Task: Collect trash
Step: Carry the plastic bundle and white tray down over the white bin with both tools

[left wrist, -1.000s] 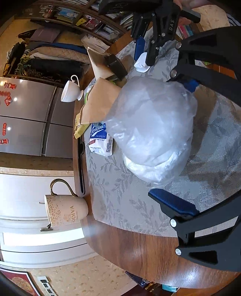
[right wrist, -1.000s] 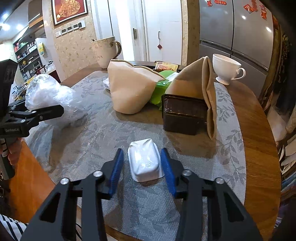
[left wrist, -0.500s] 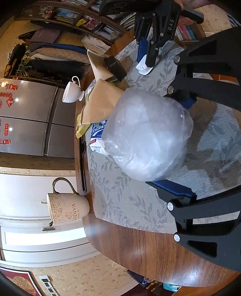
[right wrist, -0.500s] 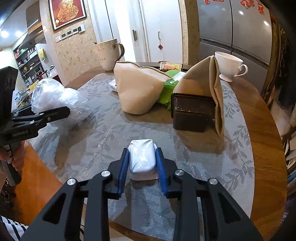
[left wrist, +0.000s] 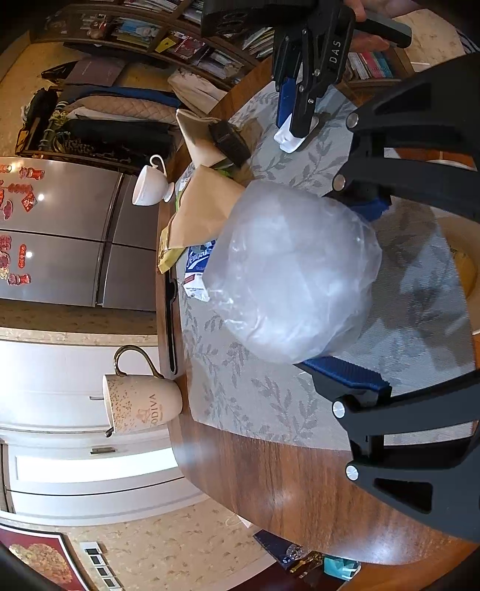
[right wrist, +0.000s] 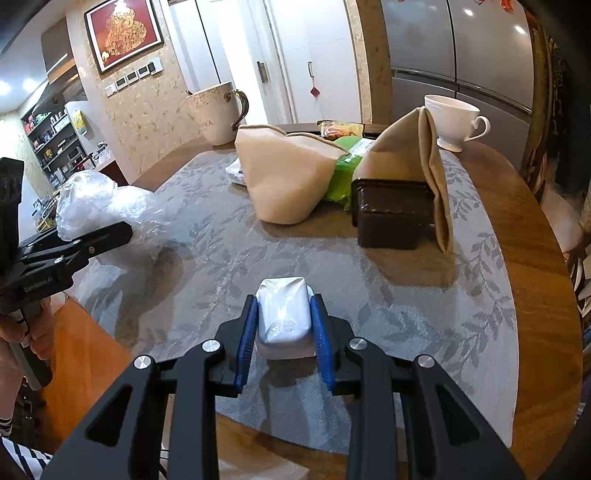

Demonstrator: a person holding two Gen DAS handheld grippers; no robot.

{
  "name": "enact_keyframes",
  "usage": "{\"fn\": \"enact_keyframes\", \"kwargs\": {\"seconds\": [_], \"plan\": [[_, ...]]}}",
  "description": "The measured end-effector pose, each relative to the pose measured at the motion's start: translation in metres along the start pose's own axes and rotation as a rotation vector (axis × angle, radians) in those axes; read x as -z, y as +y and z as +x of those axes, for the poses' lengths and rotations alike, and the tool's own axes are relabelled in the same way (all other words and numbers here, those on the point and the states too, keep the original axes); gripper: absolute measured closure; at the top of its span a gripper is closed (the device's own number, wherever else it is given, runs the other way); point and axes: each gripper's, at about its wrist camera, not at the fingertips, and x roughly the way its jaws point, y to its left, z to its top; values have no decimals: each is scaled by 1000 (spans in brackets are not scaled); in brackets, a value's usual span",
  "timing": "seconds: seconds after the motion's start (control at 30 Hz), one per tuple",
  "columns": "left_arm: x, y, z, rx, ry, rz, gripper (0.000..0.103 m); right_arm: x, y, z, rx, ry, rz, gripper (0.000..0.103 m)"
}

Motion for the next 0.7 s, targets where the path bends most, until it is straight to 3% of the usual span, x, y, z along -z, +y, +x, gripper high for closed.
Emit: {"fn": "enact_keyframes", "kwargs": {"seconds": [0.7], "plan": [[21, 5, -35, -1, -18, -13, 42, 8, 16, -25, 13, -39, 9, 74]]}}
